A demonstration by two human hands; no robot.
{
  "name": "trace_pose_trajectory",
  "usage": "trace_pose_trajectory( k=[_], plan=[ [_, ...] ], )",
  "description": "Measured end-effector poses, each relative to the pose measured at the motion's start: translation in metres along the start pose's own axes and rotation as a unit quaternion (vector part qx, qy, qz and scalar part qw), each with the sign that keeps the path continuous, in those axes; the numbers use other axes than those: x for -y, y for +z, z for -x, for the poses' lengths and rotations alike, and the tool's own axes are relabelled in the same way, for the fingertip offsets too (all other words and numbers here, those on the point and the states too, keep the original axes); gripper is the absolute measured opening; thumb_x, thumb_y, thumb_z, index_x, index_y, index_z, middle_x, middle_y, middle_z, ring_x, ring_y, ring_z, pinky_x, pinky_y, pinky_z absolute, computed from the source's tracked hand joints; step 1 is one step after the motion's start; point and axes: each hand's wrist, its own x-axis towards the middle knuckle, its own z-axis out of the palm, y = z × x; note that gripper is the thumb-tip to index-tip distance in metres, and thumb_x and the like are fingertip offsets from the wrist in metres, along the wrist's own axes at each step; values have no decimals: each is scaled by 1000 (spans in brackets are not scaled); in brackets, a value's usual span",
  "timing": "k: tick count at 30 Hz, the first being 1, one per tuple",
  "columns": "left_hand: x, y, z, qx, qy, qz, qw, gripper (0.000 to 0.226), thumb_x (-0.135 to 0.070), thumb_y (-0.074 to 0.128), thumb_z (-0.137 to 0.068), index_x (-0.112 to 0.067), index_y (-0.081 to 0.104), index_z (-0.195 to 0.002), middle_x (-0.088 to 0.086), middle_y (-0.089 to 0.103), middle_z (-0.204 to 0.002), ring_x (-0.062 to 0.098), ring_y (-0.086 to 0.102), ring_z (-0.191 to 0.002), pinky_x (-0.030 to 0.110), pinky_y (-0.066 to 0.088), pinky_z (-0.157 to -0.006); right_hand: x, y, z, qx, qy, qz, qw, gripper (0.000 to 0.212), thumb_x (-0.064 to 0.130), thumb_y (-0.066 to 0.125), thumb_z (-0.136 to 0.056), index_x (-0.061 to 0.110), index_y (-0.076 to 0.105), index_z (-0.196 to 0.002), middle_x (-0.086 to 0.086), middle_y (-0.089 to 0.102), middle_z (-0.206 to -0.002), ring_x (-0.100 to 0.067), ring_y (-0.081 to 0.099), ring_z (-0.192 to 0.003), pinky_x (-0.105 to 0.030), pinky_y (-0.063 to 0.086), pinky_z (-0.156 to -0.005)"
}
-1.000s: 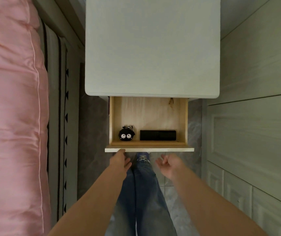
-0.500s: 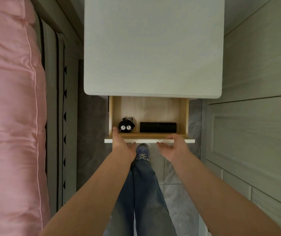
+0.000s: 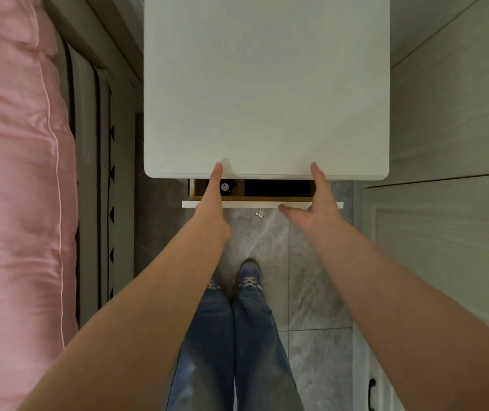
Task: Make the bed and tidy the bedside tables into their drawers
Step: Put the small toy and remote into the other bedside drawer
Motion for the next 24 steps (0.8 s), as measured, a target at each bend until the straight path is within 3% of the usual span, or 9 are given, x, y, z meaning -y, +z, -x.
trace_pose_trajectory(
  k=[5,9,13,19,22,24],
  plan=[
    [-12,0,-16,-69,11,-29,997,93,-79,79,-31,-20,57,-99,1,62,-111,20,61,-98,36,52,-90,7,13,-14,-35,15,10,999,64,41,85,-70,16,46,-114,-11,41,-138,-34,39,-133,-49,39,-110],
    [-6,3,-18,-60,39,-36,997,91,-78,76,-47,-19,50,-112,-4,53,-97,16,52,-92,32,43,-84,7,8,-27,-12,25,-1,1000,65,40,85,-69,9,49,-113,-16,46,-130,-32,47,-126,-43,46,-105],
    [-4,-1,-26,-43,78,-34,995,109,-77,77,-46,-20,48,-134,-5,59,-121,20,54,-113,44,39,-106,3,4,-39,40,8,-34,999,73,36,78,-79,3,45,-135,-15,57,-121,-27,54,-122,-42,43,-108],
    [-9,-10,-35,25,119,-54,991,111,-74,77,-51,-28,39,-144,-8,50,-141,21,44,-133,51,28,-114,3,-4,-44,126,-22,-48,991,47,28,66,-90,9,53,-130,-8,62,-129,-21,60,-118,-43,44,-108],
    [-10,-13,-42,53,117,-51,990,103,-69,76,-58,-27,37,-144,-8,48,-142,19,42,-133,48,26,-116,4,-5,-50,142,-22,-52,988,48,27,65,-91,9,51,-134,-7,62,-130,-21,59,-120,-43,40,-111],
    [-10,-14,-46,63,115,-51,990,100,-68,76,-61,-28,37,-144,-9,52,-131,17,46,-125,46,28,-116,4,-5,-55,153,-24,-55,986,49,27,62,-92,10,49,-136,-6,61,-132,-20,56,-124,-42,37,-113]
  ],
)
